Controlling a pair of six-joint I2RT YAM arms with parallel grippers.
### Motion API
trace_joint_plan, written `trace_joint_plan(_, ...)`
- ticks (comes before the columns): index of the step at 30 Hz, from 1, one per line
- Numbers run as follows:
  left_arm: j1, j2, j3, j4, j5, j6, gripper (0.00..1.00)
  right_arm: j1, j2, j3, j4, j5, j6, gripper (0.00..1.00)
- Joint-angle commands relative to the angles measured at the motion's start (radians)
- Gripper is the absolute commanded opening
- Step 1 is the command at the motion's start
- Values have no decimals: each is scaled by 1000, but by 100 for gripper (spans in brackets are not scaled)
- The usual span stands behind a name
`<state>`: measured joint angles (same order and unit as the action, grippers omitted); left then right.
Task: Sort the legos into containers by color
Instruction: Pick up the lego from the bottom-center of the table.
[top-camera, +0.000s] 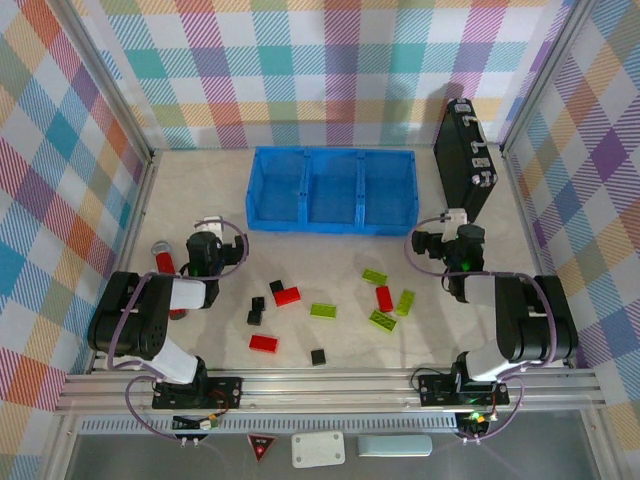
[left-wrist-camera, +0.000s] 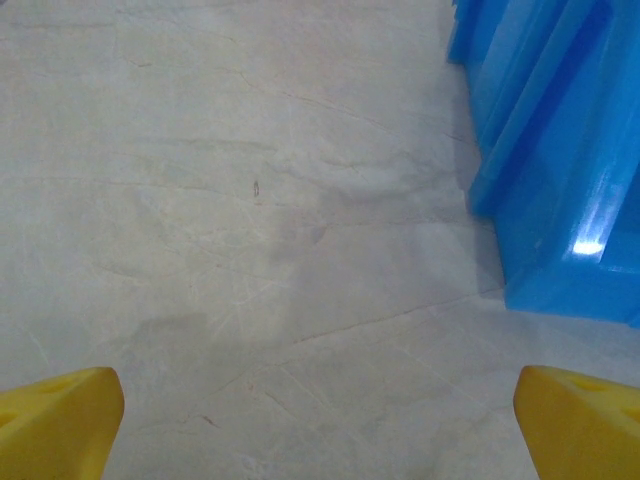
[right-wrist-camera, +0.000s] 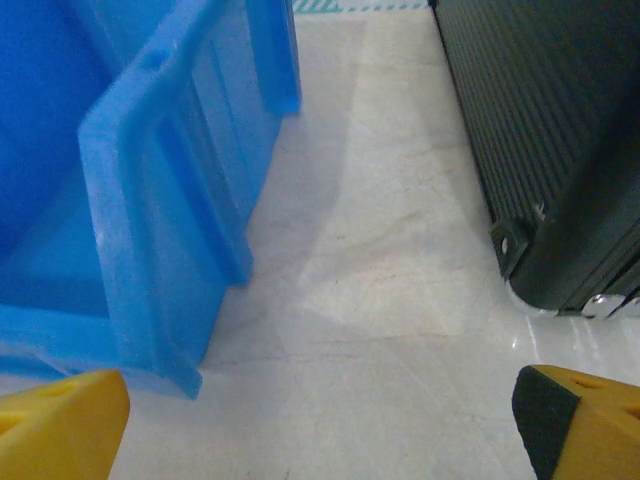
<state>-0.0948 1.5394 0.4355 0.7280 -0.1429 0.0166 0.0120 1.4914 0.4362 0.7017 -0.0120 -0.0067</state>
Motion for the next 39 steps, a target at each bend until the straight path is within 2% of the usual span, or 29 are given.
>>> trace_joint_plan(1,9,-81,52,-93,-23,11,100,-8,-55,29,-52,-6,16,99)
trace_joint_plan(8,-6,-204,115,-307,-93,-30,100,-8,-160,50,-230,1,36,99)
trace_joint_plan(10,-10,-225,168,-420,-107,-57,100,-8,-201,60,-291,-6,33,99)
trace_joint_plan(19,-17,-342,305,-771,-95,-134,100,-8,-329,121,-569,-69,123,99)
trace_joint_plan(30,-16,-470,481,-1135,-42,-216,100,-2,-402,269,-1001,-121,324,91)
trace_joint_plan(34,-14,-469,565,-1260,7,-205,100,36,-413,305,-1119,-108,356,90)
trace_joint_plan(39,-14,-433,619,-1333,93,-156,100,76,-403,344,-1251,-109,420,88)
